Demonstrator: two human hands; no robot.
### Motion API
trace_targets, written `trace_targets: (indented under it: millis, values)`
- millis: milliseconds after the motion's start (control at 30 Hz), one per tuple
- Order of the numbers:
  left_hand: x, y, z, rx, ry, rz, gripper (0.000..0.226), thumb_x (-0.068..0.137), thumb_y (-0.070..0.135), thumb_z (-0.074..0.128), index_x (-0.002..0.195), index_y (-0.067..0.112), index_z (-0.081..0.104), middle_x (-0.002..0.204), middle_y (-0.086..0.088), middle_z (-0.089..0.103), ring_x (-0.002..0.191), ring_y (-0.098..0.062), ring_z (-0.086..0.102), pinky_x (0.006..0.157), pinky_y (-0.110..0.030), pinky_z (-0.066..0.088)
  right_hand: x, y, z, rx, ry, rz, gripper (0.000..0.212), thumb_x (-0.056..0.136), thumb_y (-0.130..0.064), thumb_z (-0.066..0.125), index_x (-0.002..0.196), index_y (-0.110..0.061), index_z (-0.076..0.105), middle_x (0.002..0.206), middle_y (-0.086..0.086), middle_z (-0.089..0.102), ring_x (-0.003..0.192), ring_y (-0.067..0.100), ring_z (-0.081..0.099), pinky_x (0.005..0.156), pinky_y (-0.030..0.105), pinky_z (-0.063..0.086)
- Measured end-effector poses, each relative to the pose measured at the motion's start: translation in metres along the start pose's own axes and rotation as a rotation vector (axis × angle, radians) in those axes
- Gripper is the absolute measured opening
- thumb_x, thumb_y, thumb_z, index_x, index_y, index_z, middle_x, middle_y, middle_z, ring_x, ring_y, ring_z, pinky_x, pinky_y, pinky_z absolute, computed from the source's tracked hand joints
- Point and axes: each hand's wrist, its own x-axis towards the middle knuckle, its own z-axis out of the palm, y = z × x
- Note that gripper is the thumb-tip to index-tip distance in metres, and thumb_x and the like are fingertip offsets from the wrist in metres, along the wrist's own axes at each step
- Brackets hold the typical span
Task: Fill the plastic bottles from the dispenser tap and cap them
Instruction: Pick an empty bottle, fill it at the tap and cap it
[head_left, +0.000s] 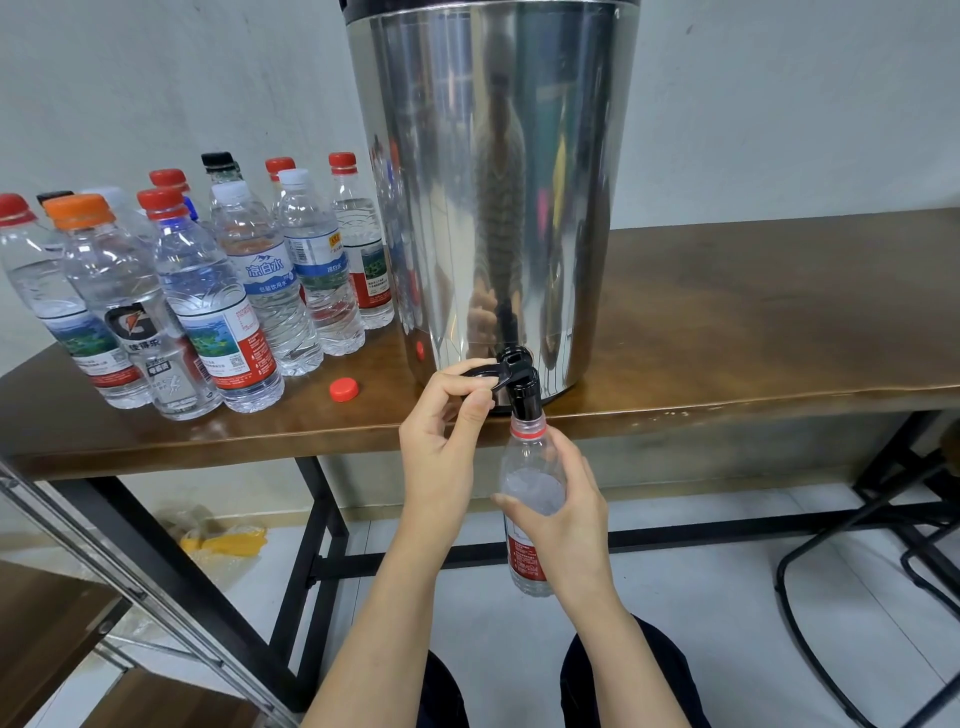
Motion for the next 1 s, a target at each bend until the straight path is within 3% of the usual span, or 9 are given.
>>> trace_targets:
  millis: [300, 467, 633, 767, 900, 1000]
  values:
    - [0.0, -0.0002, -0.0002, 0.008, -0.001, 0.006, 0.01, 0.093, 0.013, 0.059, 0.09, 0.018, 0.068, 0.11, 0.016, 0.07, 0.101, -0.012, 0.065, 0.089, -0.028, 0.051, 0.0002, -0.0006, -0.0003, -0.009, -0.002, 0.007, 0.083, 0.072, -0.017, 0.086, 0.12, -0.062, 0.036, 0.122, -0.038, 0.044, 0.115, -0.02, 0.041, 0.104, 0.026, 0.037]
    - [0.0002, 0.0003, -0.0008, 0.007, -0.002, 0.018, 0.01, 0.09, 0.03, 0.06, 0.092, 0.024, 0.069, 0.112, 0.016, 0.069, 0.101, -0.017, 0.065, 0.091, -0.03, 0.052, -0.0005, 0.0004, 0.0, -0.015, -0.007, 0.009, 0.083, 0.072, -0.018, 0.086, 0.122, -0.061, 0.036, 0.124, -0.037, 0.044, 0.116, -0.02, 0.04, 0.104, 0.025, 0.036]
    - [0.0001, -0.0005, -0.0006, 0.017, 0.0, 0.0, 0.009, 0.093, 0.017, 0.06, 0.091, 0.021, 0.068, 0.111, 0.016, 0.069, 0.1, -0.015, 0.065, 0.09, -0.03, 0.052, 0.0, 0.0002, 0.0005, -0.011, -0.005, 0.014, 0.083, 0.072, -0.018, 0.086, 0.123, -0.06, 0.037, 0.125, -0.037, 0.044, 0.118, -0.019, 0.04, 0.105, 0.026, 0.037]
    - [0.0001, 0.0, -0.0007, 0.017, -0.003, 0.013, 0.009, 0.091, 0.027, 0.061, 0.092, 0.023, 0.069, 0.111, 0.015, 0.069, 0.101, -0.016, 0.065, 0.09, -0.029, 0.052, -0.0001, -0.0002, 0.0001, -0.01, -0.005, 0.015, 0.083, 0.072, -0.018, 0.086, 0.122, -0.062, 0.037, 0.125, -0.037, 0.044, 0.117, -0.02, 0.039, 0.105, 0.026, 0.036]
    - [0.0005, -0.0011, 0.0004, 0.019, -0.001, 0.01, 0.008, 0.092, 0.018, 0.061, 0.092, 0.02, 0.068, 0.109, 0.016, 0.07, 0.1, -0.013, 0.065, 0.089, -0.029, 0.051, -0.0003, -0.0002, 0.0001, -0.003, 0.0, 0.014, 0.083, 0.072, -0.017, 0.086, 0.122, -0.062, 0.037, 0.125, -0.036, 0.045, 0.118, -0.019, 0.039, 0.104, 0.025, 0.036]
    - [0.0008, -0.0016, 0.0003, 0.017, 0.001, 0.021, 0.01, 0.09, 0.029, 0.061, 0.092, 0.021, 0.068, 0.11, 0.016, 0.07, 0.101, -0.014, 0.065, 0.09, -0.03, 0.052, -0.0005, 0.0001, 0.0002, 0.006, 0.003, 0.018, 0.083, 0.072, -0.016, 0.086, 0.12, -0.064, 0.037, 0.122, -0.038, 0.046, 0.117, -0.021, 0.04, 0.103, 0.024, 0.037]
